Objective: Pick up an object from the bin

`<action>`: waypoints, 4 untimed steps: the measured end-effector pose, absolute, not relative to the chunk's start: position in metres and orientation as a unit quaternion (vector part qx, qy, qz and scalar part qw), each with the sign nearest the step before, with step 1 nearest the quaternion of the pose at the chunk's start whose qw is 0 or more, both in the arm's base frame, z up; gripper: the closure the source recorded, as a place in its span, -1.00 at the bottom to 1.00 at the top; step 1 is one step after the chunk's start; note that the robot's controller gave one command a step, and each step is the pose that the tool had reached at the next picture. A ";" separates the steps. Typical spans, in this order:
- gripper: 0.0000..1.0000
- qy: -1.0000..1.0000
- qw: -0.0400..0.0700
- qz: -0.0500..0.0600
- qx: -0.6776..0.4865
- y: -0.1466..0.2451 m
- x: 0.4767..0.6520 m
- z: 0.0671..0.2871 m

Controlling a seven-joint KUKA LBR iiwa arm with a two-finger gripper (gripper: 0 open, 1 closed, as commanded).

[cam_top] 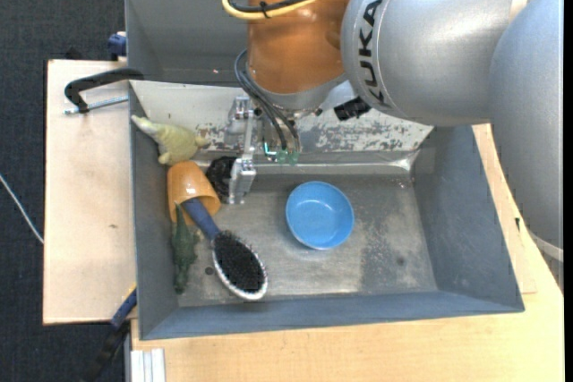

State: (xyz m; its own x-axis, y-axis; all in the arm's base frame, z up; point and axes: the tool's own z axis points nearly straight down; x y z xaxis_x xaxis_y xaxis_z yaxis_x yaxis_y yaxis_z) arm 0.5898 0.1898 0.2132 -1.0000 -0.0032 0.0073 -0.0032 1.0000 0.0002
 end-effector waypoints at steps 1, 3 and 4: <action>-1.00 -1.000 -0.010 -0.004 0.000 0.193 0.576 0.108; -1.00 -0.999 -0.017 0.001 -0.036 0.203 0.553 0.091; 1.00 -0.999 -0.016 0.001 -0.037 0.203 0.553 0.091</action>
Offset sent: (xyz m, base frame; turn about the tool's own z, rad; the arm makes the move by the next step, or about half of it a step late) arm -0.0227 0.0000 -0.1304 0.0046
